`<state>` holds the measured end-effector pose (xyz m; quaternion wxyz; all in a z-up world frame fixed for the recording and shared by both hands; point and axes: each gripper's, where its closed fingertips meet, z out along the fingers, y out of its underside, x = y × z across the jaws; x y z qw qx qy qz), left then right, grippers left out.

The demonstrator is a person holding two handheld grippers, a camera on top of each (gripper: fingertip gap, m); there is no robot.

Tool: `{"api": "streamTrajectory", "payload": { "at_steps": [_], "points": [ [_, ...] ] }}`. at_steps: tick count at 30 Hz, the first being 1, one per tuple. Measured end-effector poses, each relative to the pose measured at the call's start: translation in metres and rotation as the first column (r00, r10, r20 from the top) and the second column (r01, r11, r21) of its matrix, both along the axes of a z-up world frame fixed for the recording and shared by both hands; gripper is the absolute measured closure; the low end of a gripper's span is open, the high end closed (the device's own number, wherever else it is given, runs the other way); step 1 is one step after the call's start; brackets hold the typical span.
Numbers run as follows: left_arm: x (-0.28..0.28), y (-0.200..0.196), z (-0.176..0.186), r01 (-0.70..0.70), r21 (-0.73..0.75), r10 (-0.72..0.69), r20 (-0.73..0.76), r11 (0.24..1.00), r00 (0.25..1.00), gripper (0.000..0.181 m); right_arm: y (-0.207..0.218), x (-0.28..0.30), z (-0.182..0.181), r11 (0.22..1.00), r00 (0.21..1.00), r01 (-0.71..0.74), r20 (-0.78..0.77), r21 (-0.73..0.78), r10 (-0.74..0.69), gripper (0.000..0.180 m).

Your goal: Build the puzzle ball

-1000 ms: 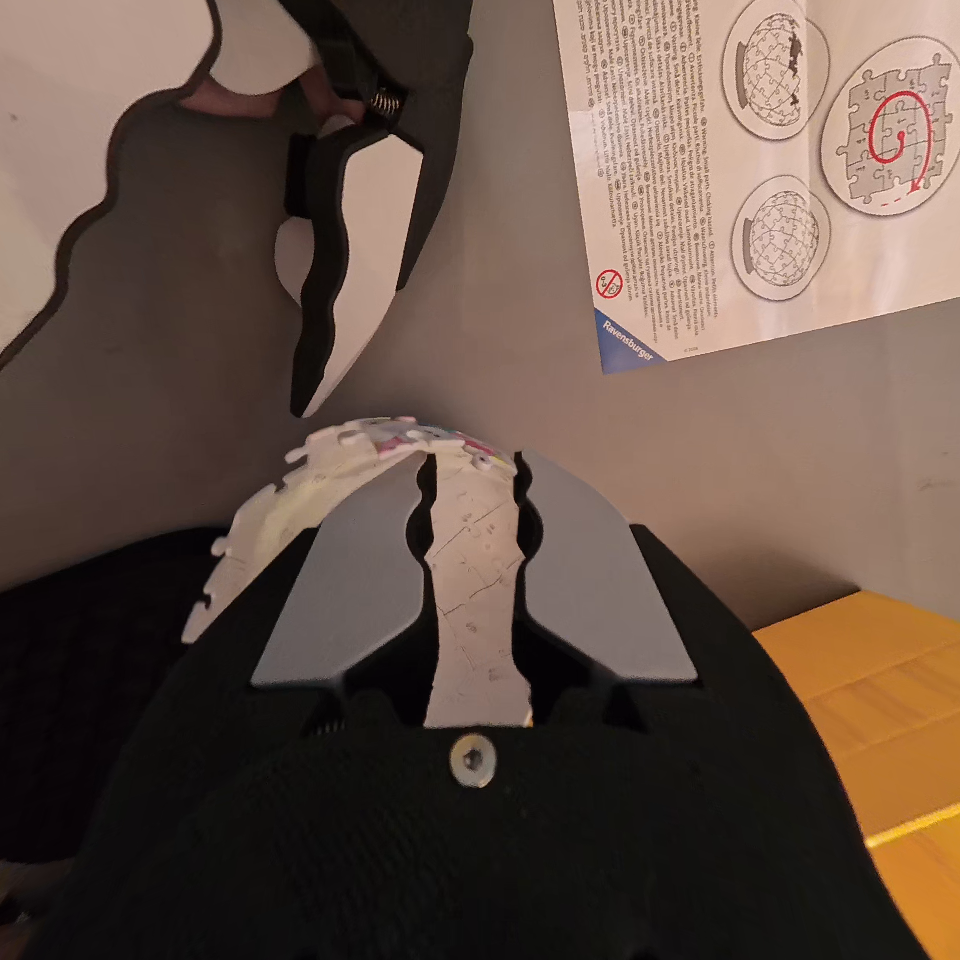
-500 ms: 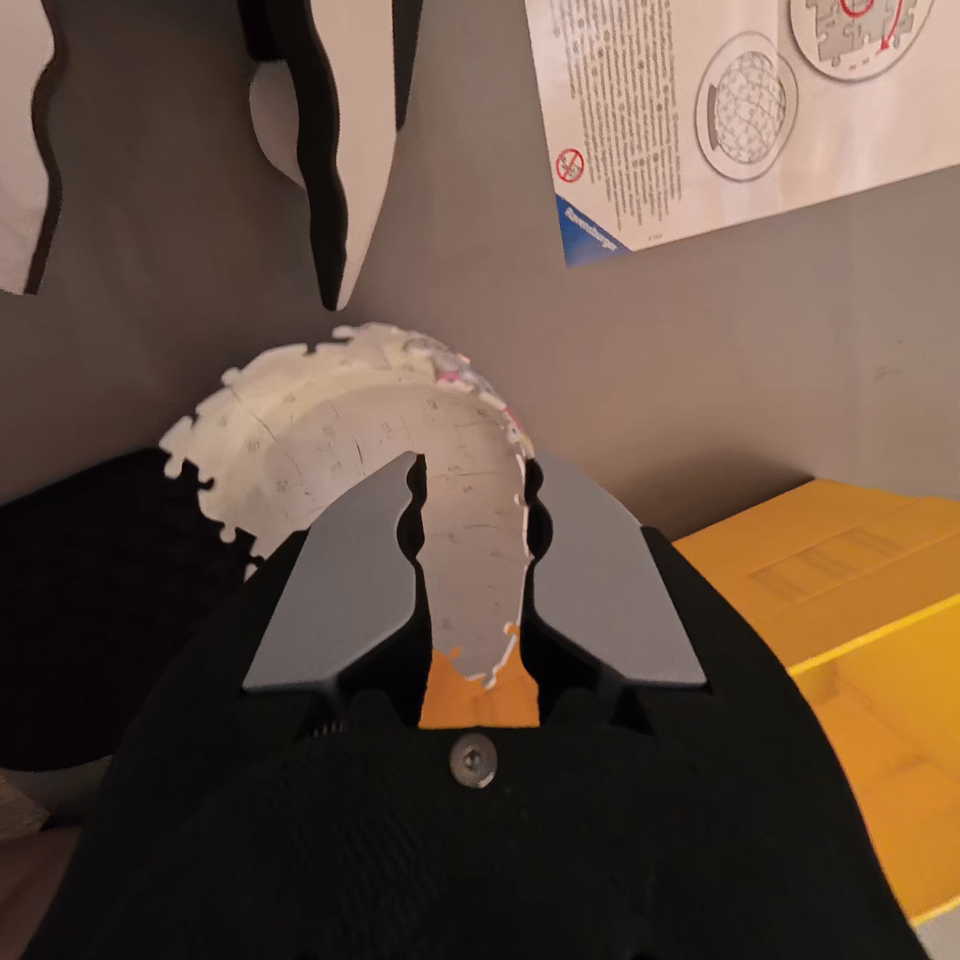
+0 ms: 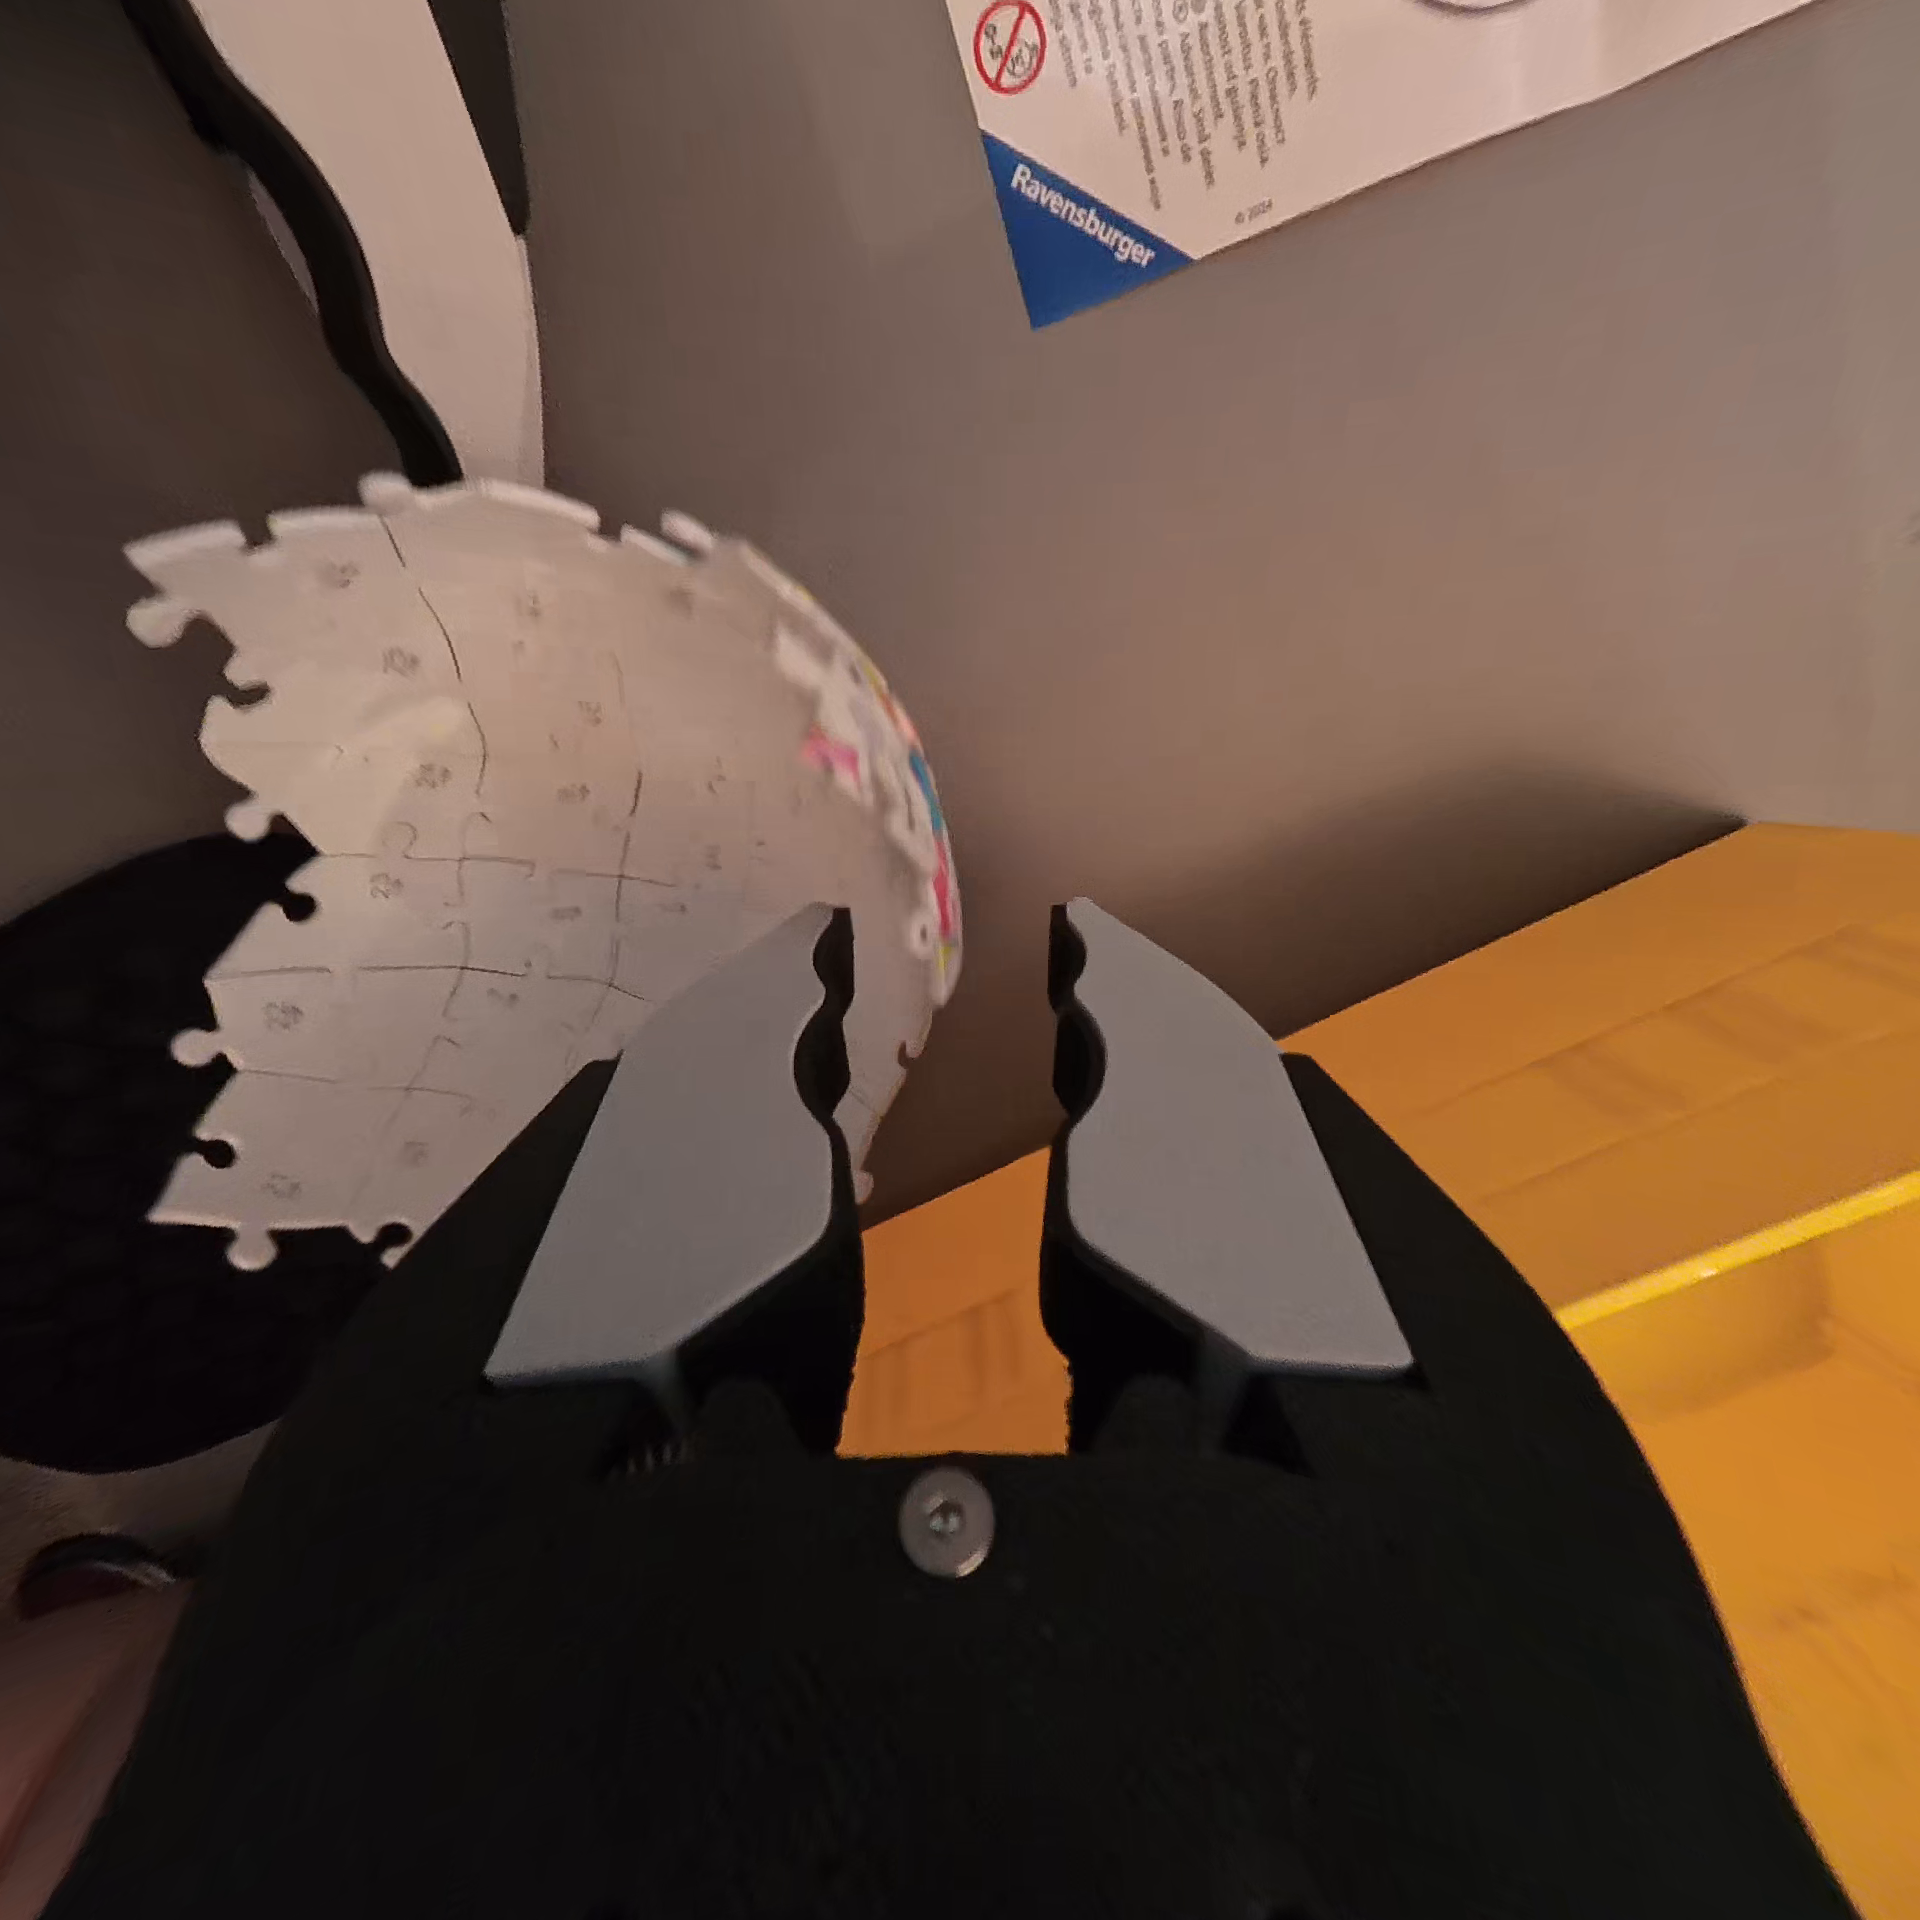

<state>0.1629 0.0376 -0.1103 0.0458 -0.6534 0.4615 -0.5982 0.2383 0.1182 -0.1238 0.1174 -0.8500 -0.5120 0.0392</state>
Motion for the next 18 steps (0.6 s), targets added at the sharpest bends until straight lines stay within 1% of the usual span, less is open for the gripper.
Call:
{"api": "streamTrajectory", "payload": {
  "at_steps": [2,5,10,13,18],
  "points": [
    [0.001,-0.002,-0.001,0.003,0.003,-0.003,-0.007,1.0,1.0,0.105,0.0,-0.002,0.001,1.0,1.0,0.01,-0.015,-0.013,-0.01,0.142],
    [0.001,-0.004,-0.002,0.0,0.004,0.0,-0.017,1.0,1.0,0.106,-0.001,0.003,-0.001,0.999,0.999,0.029,0.019,-0.019,-0.029,0.145],
    [-0.002,-0.004,-0.003,-0.018,-0.034,0.016,-0.039,0.999,0.999,0.108,-0.007,0.004,-0.005,0.998,0.997,0.047,0.068,-0.049,-0.044,0.149],
    [-0.006,-0.005,-0.002,-0.034,-0.07,0.031,-0.04,0.997,0.999,0.11,-0.011,0.006,-0.007,0.995,0.992,0.079,0.105,-0.066,-0.072,0.149],
    [-0.008,-0.006,-0.002,-0.056,-0.066,0.054,-0.04,0.996,0.998,0.107,-0.018,0.012,-0.01,0.982,0.972,0.165,0.186,-0.094,-0.146,0.148]
  ]
}}
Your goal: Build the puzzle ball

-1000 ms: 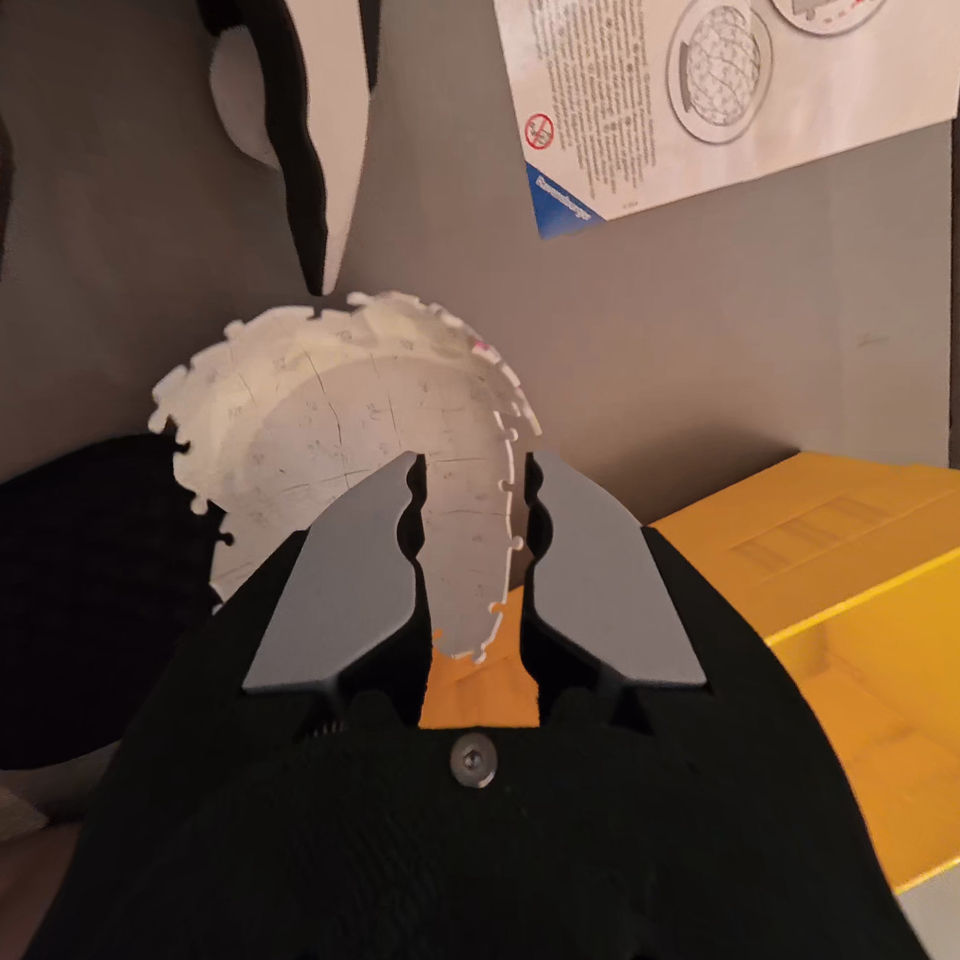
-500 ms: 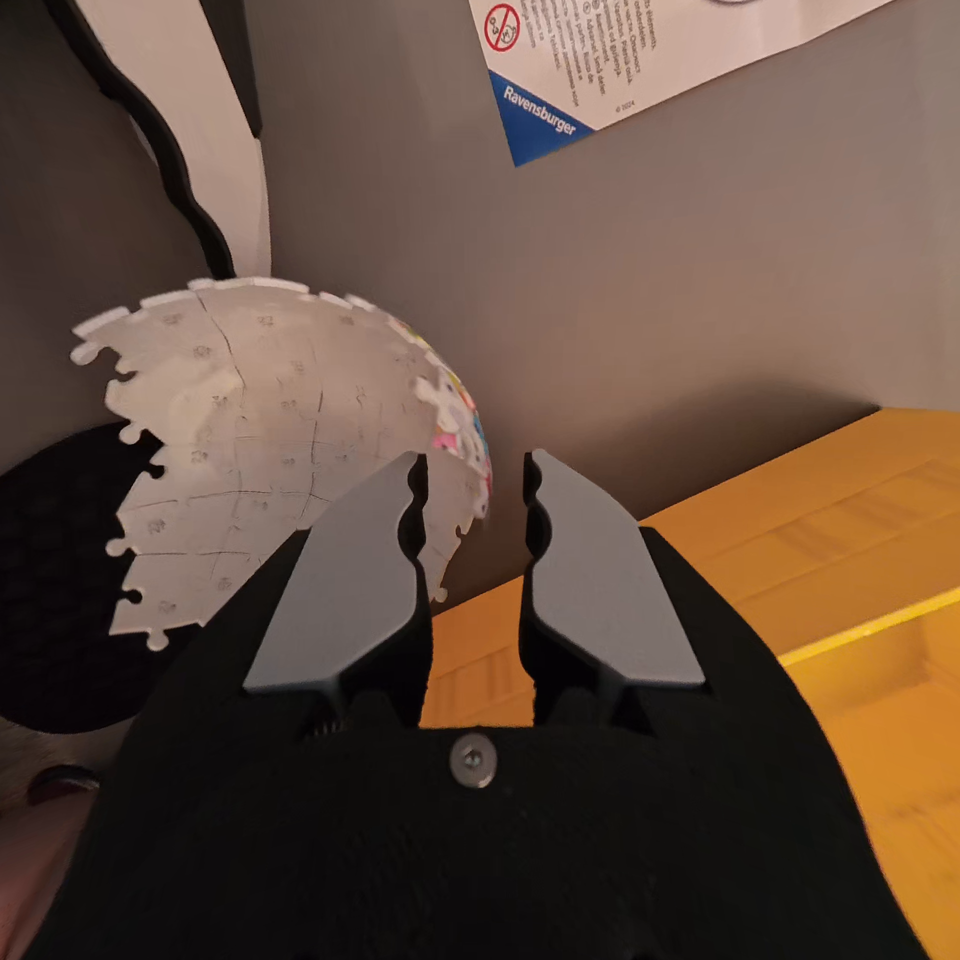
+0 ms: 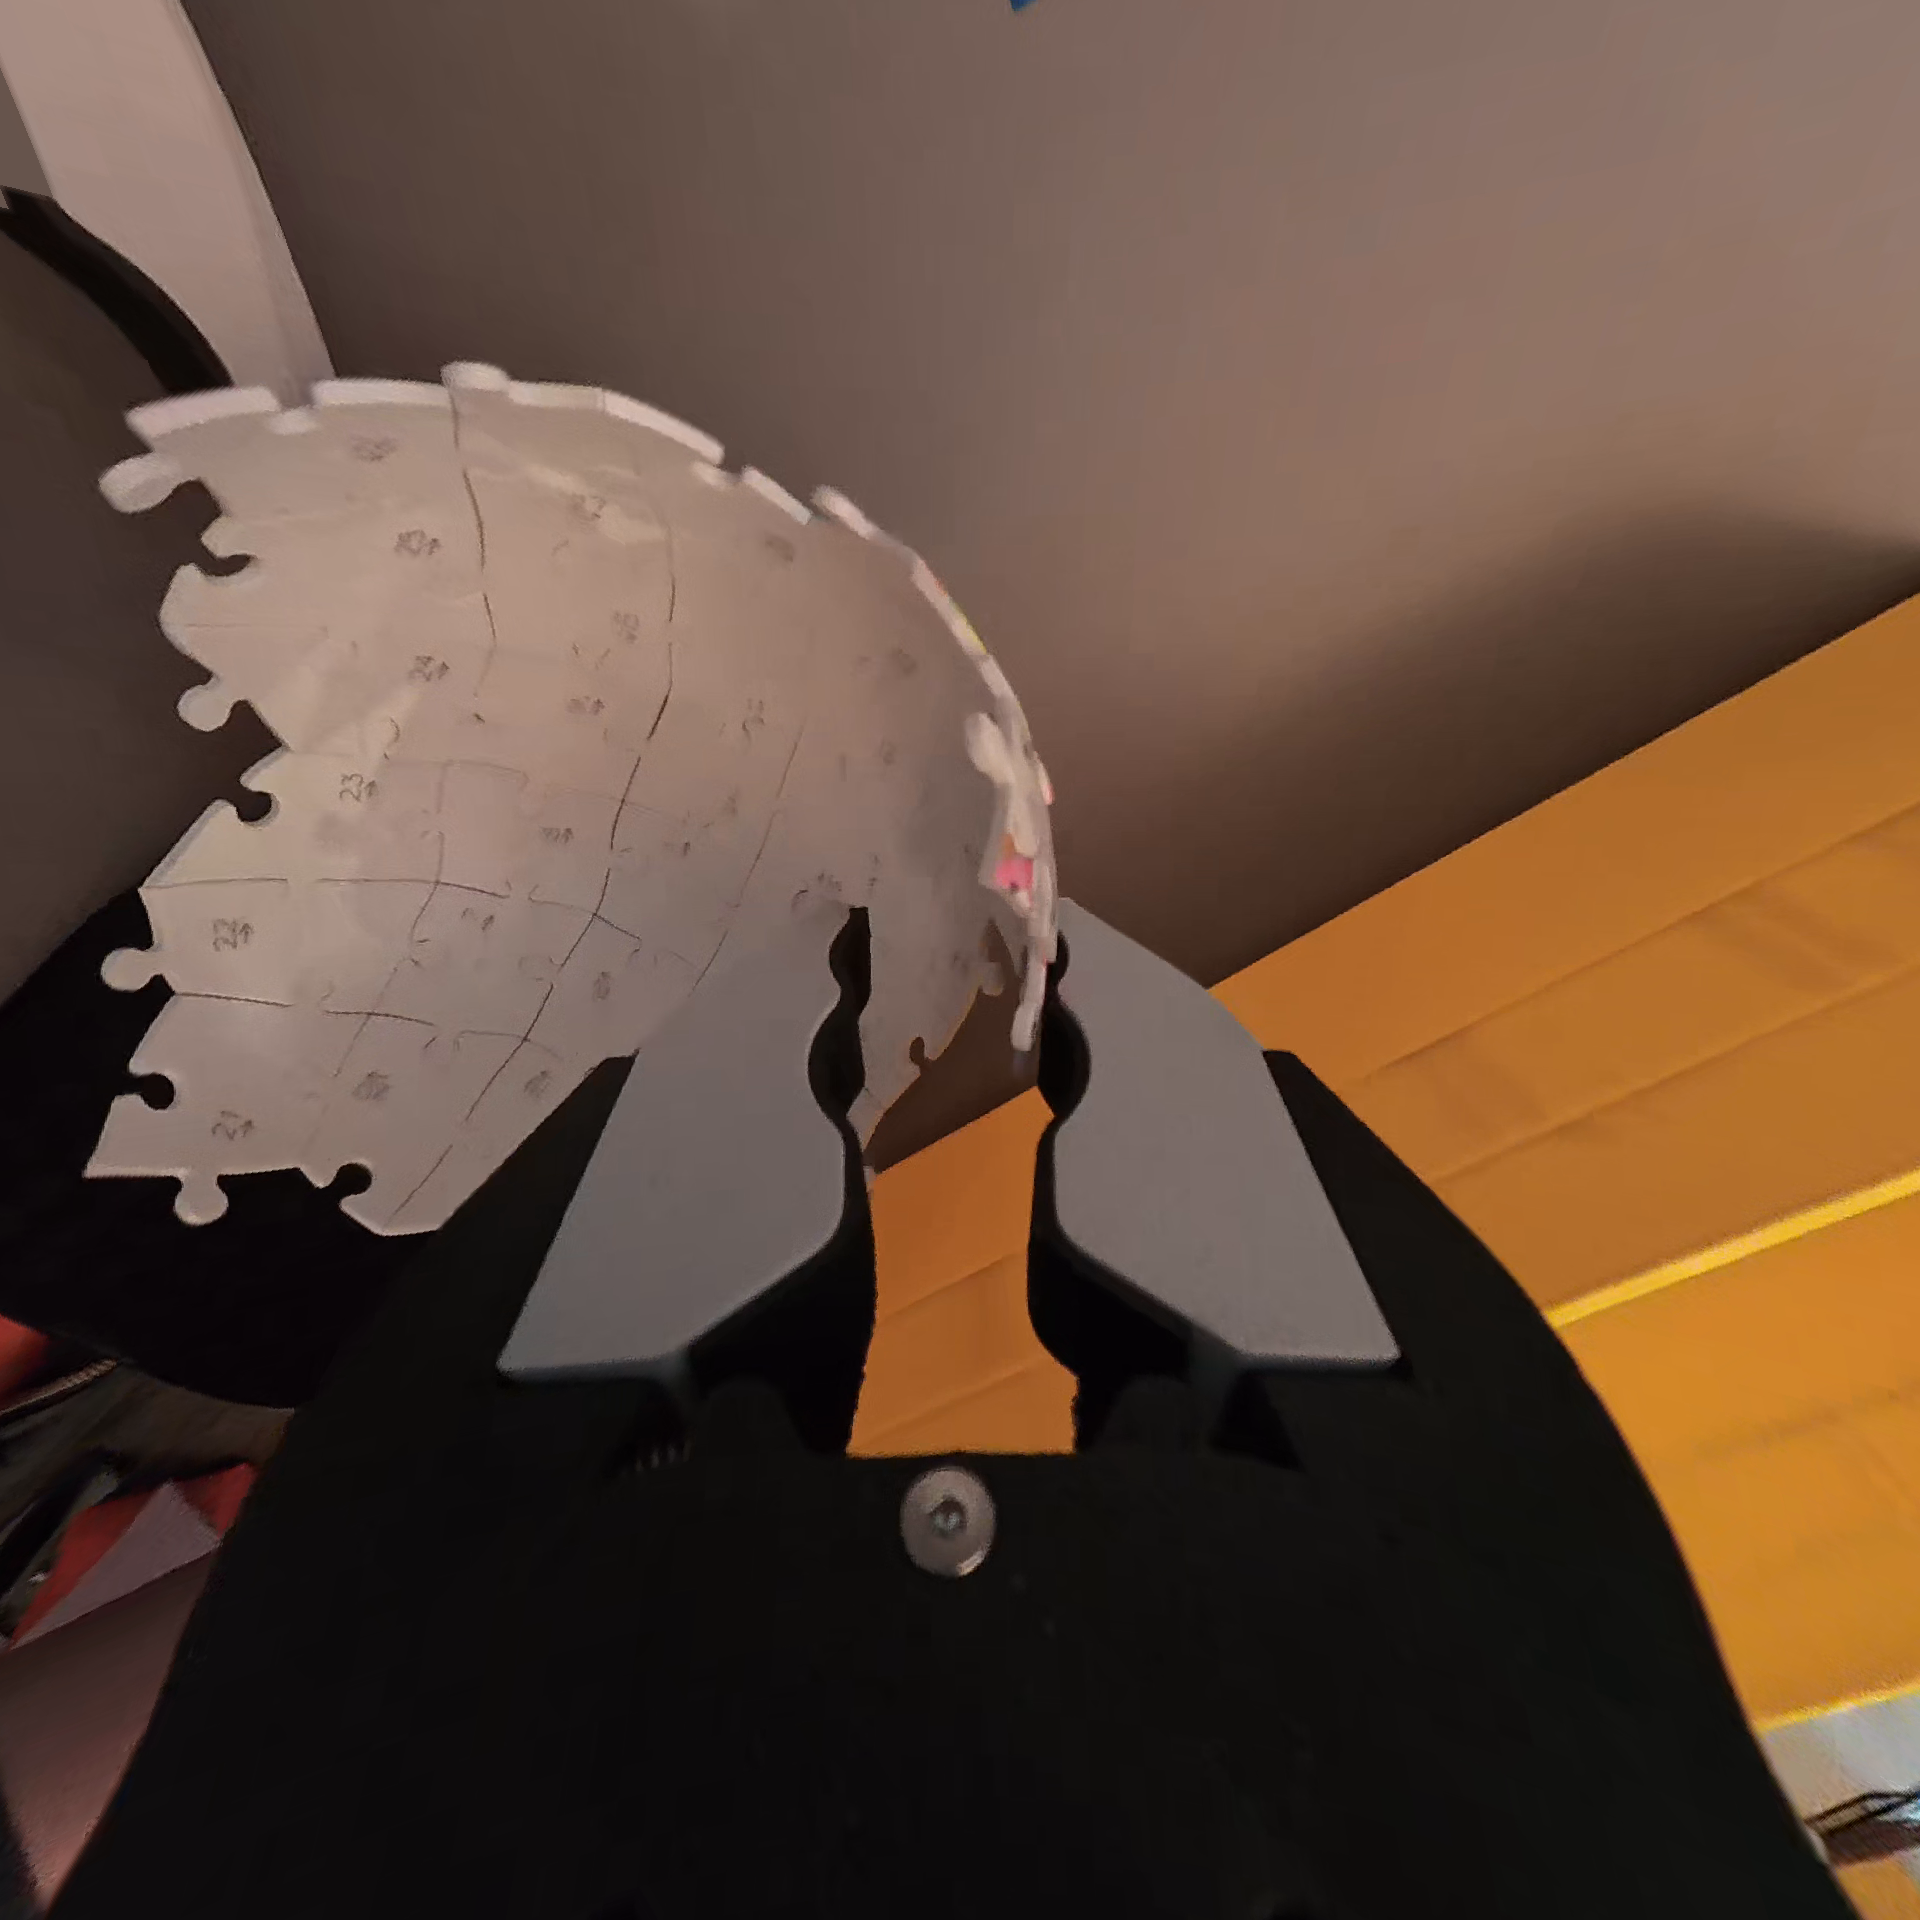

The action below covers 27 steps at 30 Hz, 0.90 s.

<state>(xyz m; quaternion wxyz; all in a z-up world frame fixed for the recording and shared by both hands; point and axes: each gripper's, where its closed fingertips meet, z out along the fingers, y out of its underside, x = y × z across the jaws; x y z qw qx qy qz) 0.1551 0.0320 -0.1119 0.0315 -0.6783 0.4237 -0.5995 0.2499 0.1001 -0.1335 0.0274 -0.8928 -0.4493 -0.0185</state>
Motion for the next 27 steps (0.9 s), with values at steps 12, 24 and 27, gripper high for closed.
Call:
{"api": "streamTrajectory", "payload": {
  "at_steps": [12,24,27],
  "points": [
    [0.003,-0.002,0.004,-0.059,-0.036,0.06,0.006,0.998,0.998,0.111,-0.01,-0.015,0.0,0.992,0.992,0.105,-0.06,-0.074,-0.109,0.152],
    [-0.026,0.001,0.007,-0.136,-0.081,0.139,0.035,0.987,0.99,0.112,-0.004,-0.05,0.005,0.992,0.986,0.088,-0.137,-0.09,-0.1,0.152],
    [-0.042,0.002,0.007,-0.173,-0.098,0.177,0.039,0.98,0.983,0.112,-0.005,-0.067,0.004,0.992,0.986,0.063,-0.149,-0.108,-0.079,0.152]
  ]
}}
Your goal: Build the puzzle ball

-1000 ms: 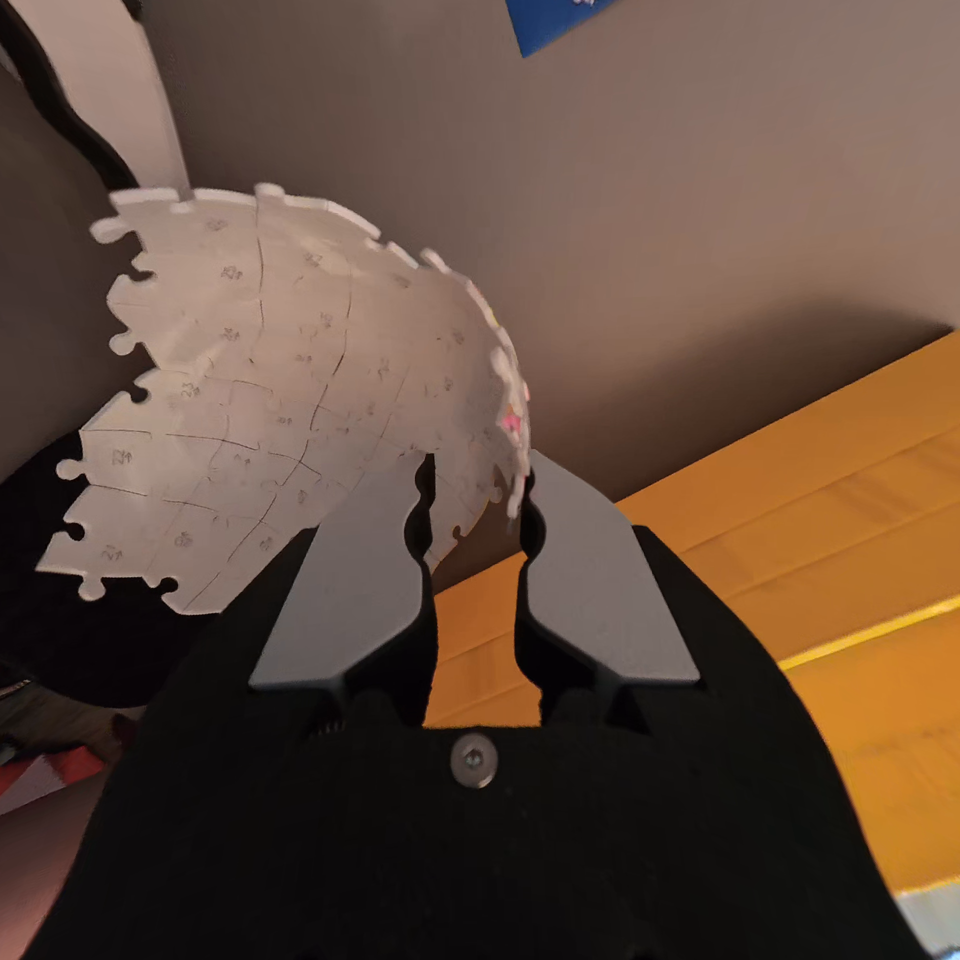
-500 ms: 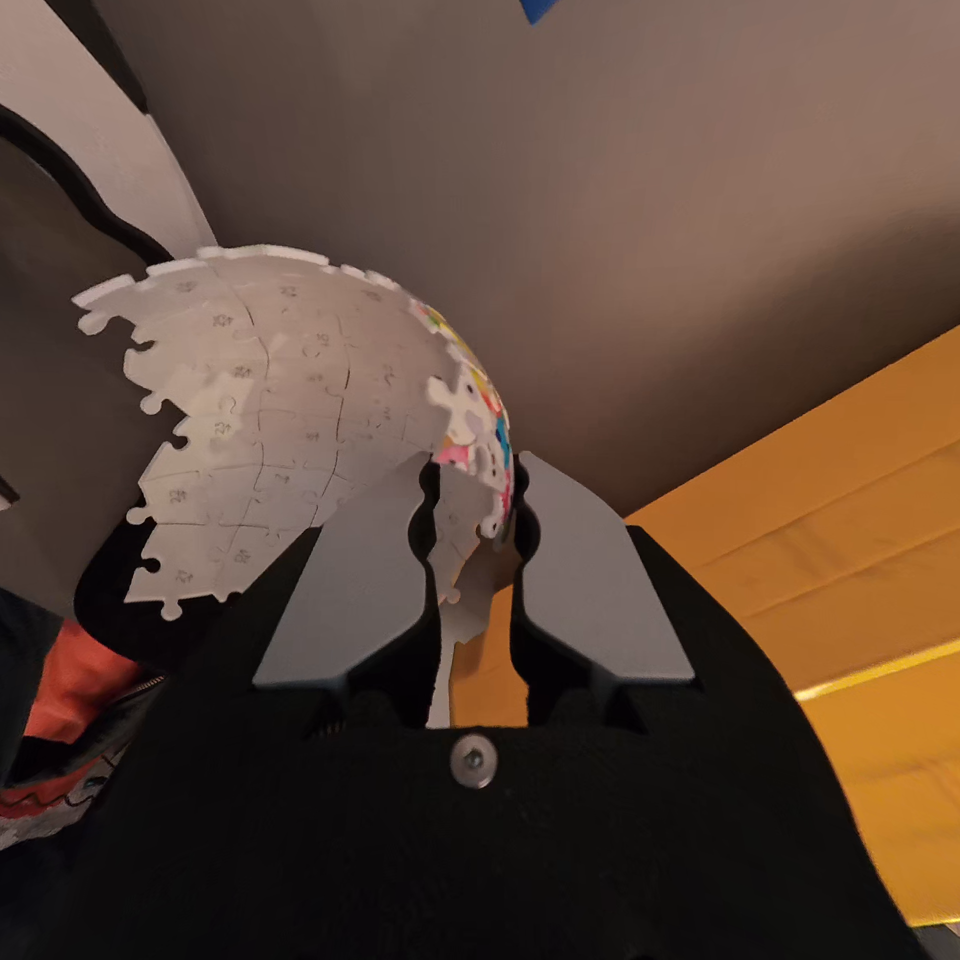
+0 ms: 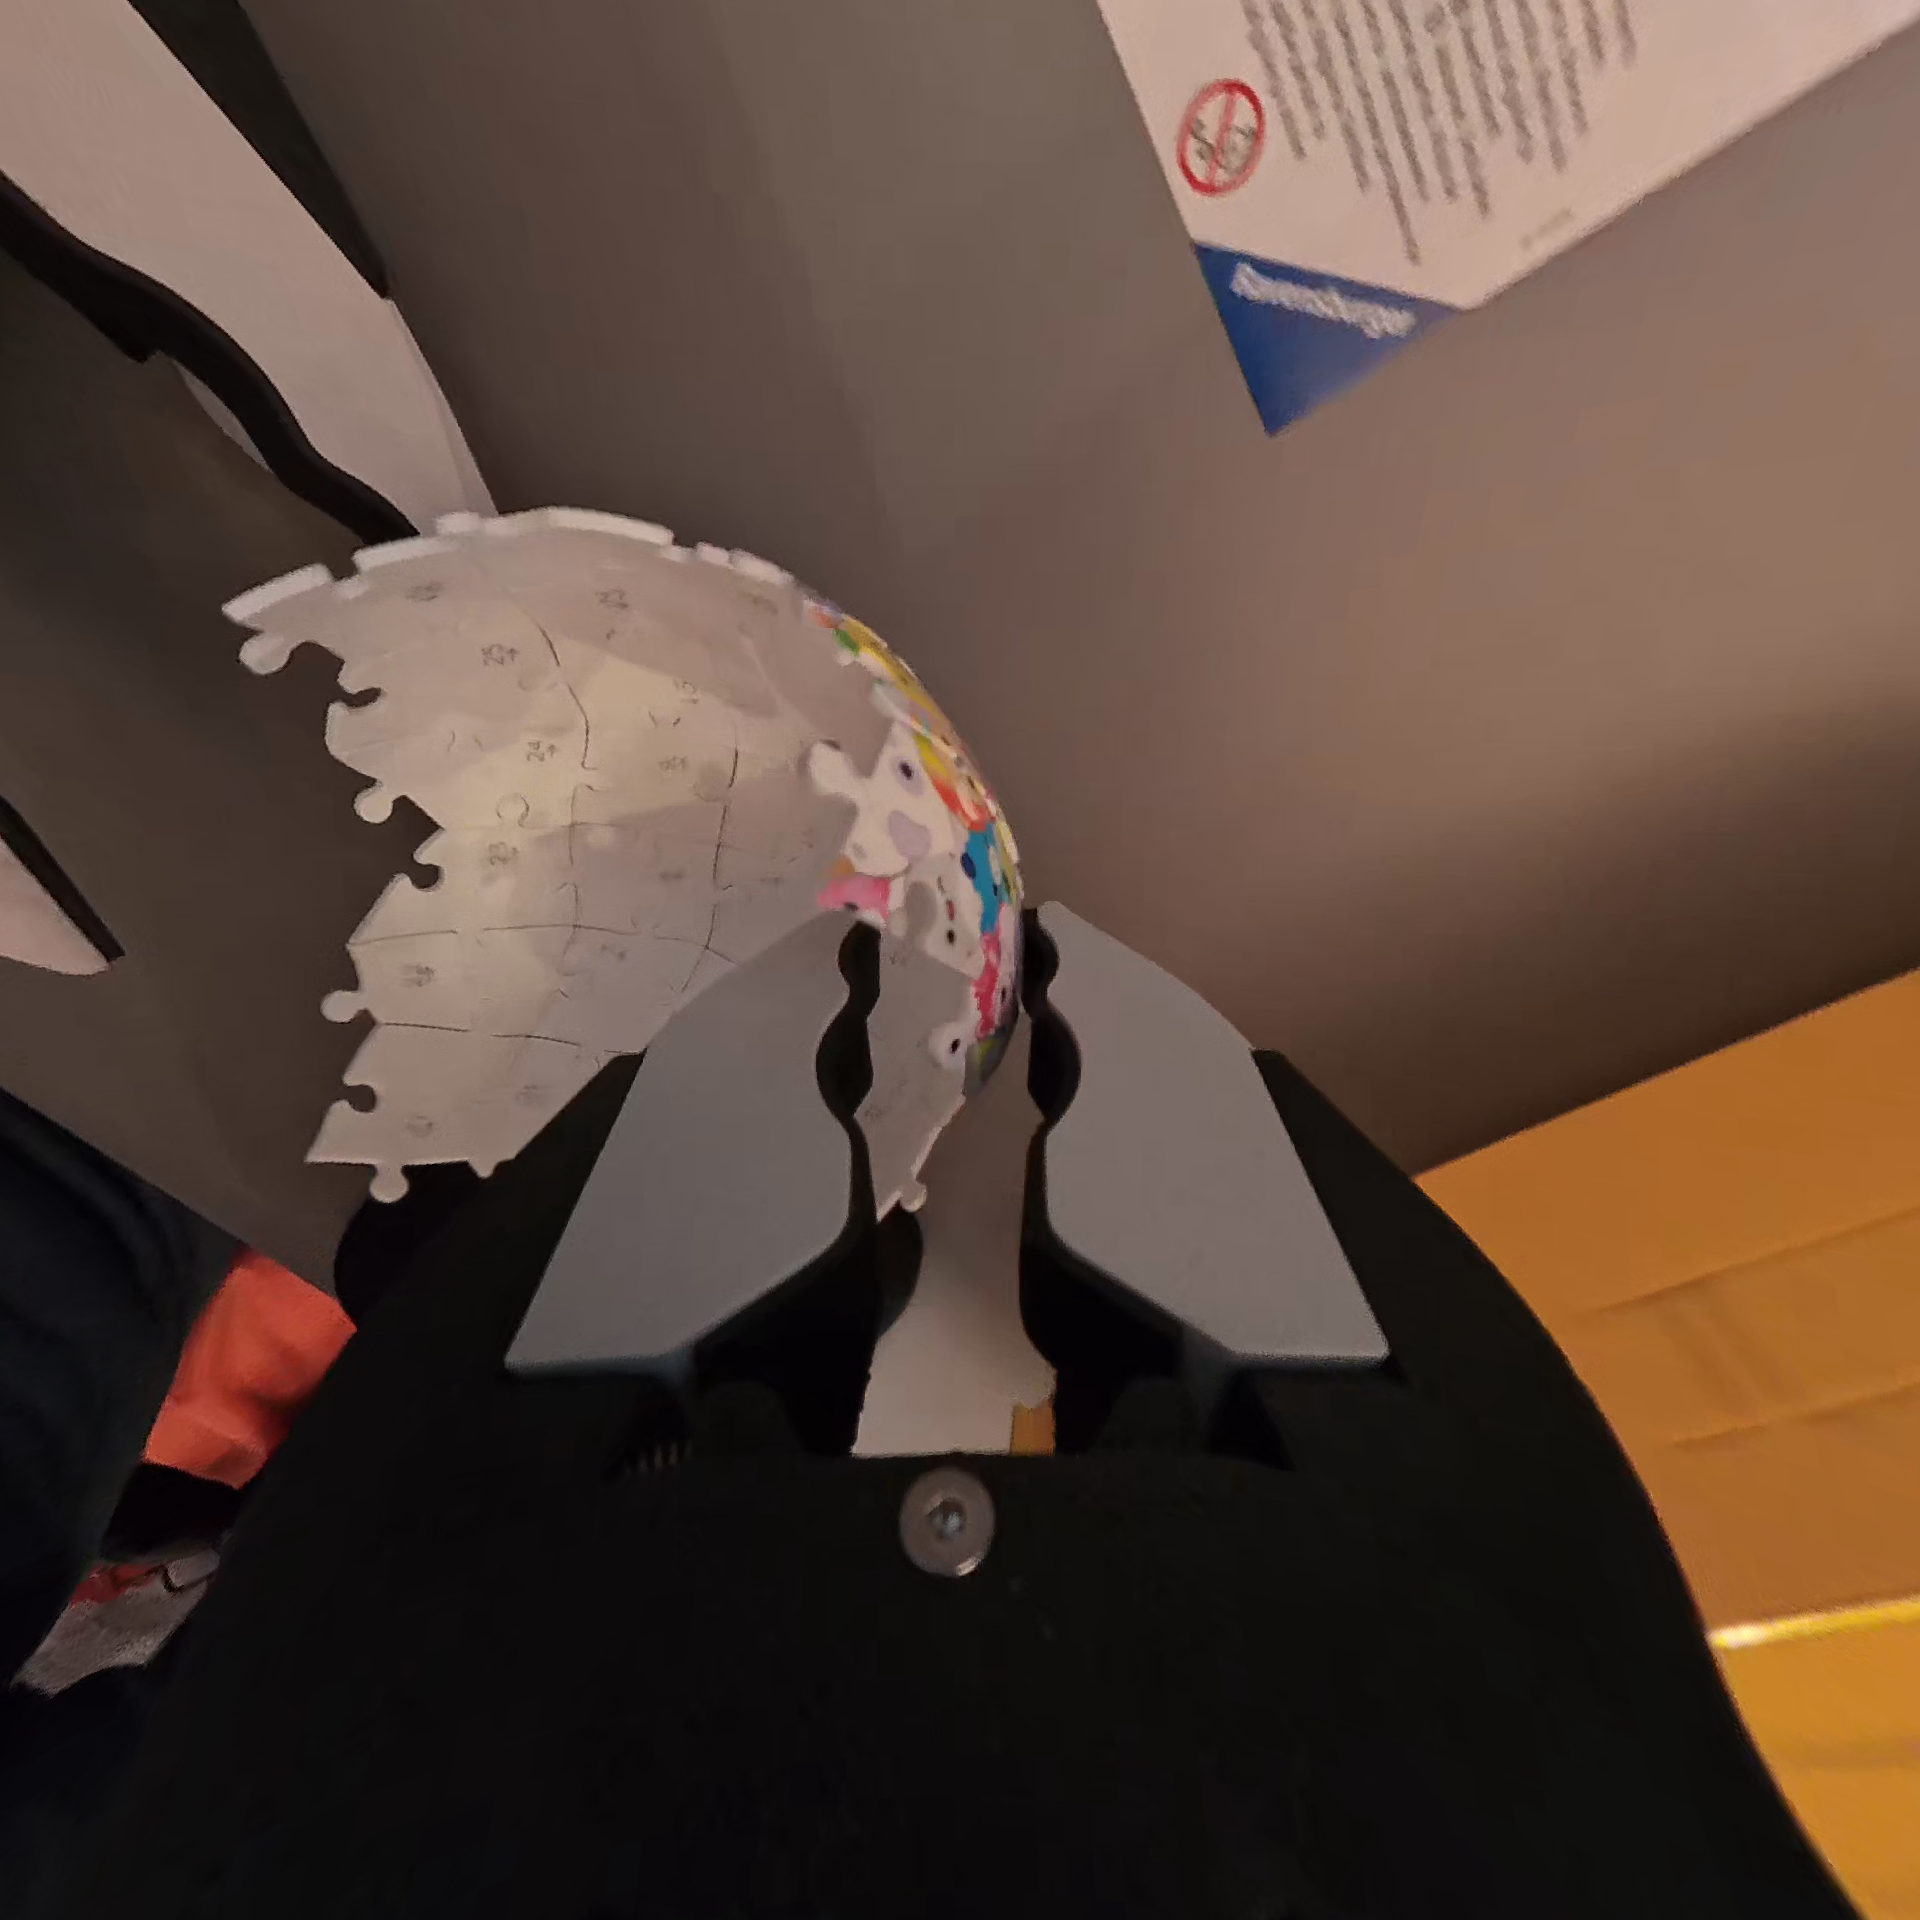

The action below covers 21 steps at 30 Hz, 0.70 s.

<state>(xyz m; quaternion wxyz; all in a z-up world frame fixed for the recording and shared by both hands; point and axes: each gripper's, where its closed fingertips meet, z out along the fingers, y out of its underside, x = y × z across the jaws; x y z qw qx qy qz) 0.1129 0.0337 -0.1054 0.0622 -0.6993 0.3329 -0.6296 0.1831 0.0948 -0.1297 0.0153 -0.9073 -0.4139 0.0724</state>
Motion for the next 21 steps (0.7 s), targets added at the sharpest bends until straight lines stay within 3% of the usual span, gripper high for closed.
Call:
{"api": "streamTrajectory", "payload": {
  "at_steps": [11,21],
  "points": [
    [-0.081,-0.023,0.004,-0.124,-0.015,0.124,0.015,0.992,0.992,0.113,-0.017,-0.088,0.003,0.987,0.988,-0.154,-0.001,-0.051,0.154,0.151],
    [-0.127,-0.052,0.004,-0.168,-0.018,0.169,0.064,0.986,0.984,0.114,-0.035,-0.143,-0.003,0.978,0.971,-0.2,-0.144,-0.049,0.192,0.15]
  ]
}}
